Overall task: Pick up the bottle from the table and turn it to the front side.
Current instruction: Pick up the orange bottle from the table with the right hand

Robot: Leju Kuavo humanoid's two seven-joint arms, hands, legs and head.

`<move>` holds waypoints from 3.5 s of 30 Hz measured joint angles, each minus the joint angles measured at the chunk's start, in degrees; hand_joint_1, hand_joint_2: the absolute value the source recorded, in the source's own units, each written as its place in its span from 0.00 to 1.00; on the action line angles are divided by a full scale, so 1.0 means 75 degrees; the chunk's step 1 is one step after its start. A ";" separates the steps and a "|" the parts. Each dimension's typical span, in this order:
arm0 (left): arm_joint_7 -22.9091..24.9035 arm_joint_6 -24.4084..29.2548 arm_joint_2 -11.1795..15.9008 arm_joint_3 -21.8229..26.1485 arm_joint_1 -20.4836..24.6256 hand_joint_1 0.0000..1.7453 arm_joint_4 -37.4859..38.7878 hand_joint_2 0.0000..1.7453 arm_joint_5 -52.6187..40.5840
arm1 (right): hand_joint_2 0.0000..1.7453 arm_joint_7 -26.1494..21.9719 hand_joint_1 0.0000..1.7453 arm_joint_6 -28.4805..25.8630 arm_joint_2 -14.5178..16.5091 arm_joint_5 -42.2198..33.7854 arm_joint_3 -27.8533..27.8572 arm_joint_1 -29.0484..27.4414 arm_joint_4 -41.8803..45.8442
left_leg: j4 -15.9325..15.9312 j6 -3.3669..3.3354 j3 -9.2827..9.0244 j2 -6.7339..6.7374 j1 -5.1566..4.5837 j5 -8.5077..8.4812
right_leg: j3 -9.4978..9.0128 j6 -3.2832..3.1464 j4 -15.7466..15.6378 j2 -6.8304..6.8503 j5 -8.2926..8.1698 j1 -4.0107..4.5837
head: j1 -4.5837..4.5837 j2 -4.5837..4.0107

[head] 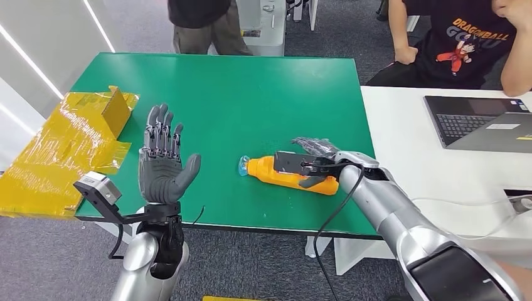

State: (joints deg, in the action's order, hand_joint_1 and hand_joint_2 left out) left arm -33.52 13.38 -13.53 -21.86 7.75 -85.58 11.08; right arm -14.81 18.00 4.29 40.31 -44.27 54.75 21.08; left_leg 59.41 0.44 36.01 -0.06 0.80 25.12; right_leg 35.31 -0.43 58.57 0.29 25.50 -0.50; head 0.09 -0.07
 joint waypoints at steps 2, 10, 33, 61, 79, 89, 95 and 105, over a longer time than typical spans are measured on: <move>-0.0010 0.0019 0.0027 -0.0002 0.0040 0.00 0.0029 1.00 0.0034 | 1.00 0.0274 0.00 0.0187 -0.0002 0.0160 -0.0093 0.0003 -0.0091 | 0.0001 0.0000 0.0000 0.0000 0.0000 0.0000 | 0.0000 0.0000 0.0000 0.0000 0.0000 0.0000 | -0.0001 0.0000; -0.0019 0.0046 0.0089 -0.0009 0.0206 0.00 0.0227 1.00 0.0101 | 1.00 0.1024 0.00 0.0352 -0.0143 0.0592 -0.0403 0.0044 -0.0376 | 0.0001 0.0000 -0.0001 0.0001 0.0000 0.0000 | 0.0001 -0.0001 0.0000 -0.0002 -0.0001 0.0000 | -0.0001 0.0000; -0.0075 -0.0004 0.0102 -0.0018 0.0275 0.00 0.0502 1.00 0.0149 | 1.00 0.0512 0.00 -0.0814 -0.0382 0.0550 -0.0457 -0.0156 -0.0488 | 0.0001 0.0000 -0.0001 0.0002 0.0000 0.0000 | 0.0001 -0.0001 0.0001 -0.0004 -0.0001 0.0000 | -0.0001 0.0000; -0.0195 0.0151 0.0105 -0.0151 0.0235 0.00 0.0509 1.00 0.0194 | 1.00 -0.0218 0.00 -0.1905 -0.0009 0.0780 -0.0220 -0.0195 -0.0323 | 0.0000 0.0000 0.0000 0.0001 0.0000 0.0000 | 0.0001 -0.0001 0.0001 -0.0002 -0.0001 0.0000 | -0.0001 0.0000; -0.0200 0.0268 0.0174 -0.0151 0.0172 0.00 0.0509 1.00 0.0231 | 1.00 0.0054 0.00 -0.0830 -0.0009 0.0694 -0.0024 -0.0346 -0.0488 | 0.0000 0.0000 0.0000 0.0001 0.0001 0.0000 | 0.0001 -0.0001 0.0001 -0.0002 0.0000 0.0000 | -0.0001 0.0000; -0.0200 0.0304 0.0219 -0.0151 0.0152 0.00 0.0509 1.00 0.0237 | 1.00 0.0030 0.00 -0.0893 -0.0009 0.0644 0.0098 -0.0457 -0.0488 | 0.0000 0.0000 0.0000 0.0001 0.0001 0.0000 | 0.0001 -0.0001 0.0001 -0.0002 0.0000 0.0001 | 0.0000 0.0000; -0.0200 0.0337 0.0224 -0.0151 0.0076 0.00 0.0506 1.00 0.0237 | 1.00 0.0009 0.00 -0.0888 -0.0009 0.0609 0.0216 -0.0562 -0.0488 | 0.0000 0.0000 0.0000 0.0001 0.0001 0.0000 | 0.0001 -0.0001 0.0001 -0.0002 0.0000 0.0000 | -0.0001 0.0000; -0.0200 0.0370 0.0224 -0.0151 -0.0002 0.00 0.0501 1.00 0.0217 | 1.00 -0.0058 0.00 -0.0888 -0.0009 0.0571 0.0384 -0.0634 -0.0488 | -0.0001 0.0000 0.0000 0.0001 0.0001 0.0000 | 0.0000 -0.0001 0.0001 -0.0002 0.0000 0.0000 | -0.0001 0.0000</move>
State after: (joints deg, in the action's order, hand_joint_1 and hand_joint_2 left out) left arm -35.01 16.15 -11.85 -22.99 7.74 -81.82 12.70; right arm -15.25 11.34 4.22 44.60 -41.39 50.00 17.42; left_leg 59.41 0.44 36.01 -0.05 0.80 25.12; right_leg 35.31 -0.44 58.58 0.28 25.50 -0.50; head 0.08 -0.07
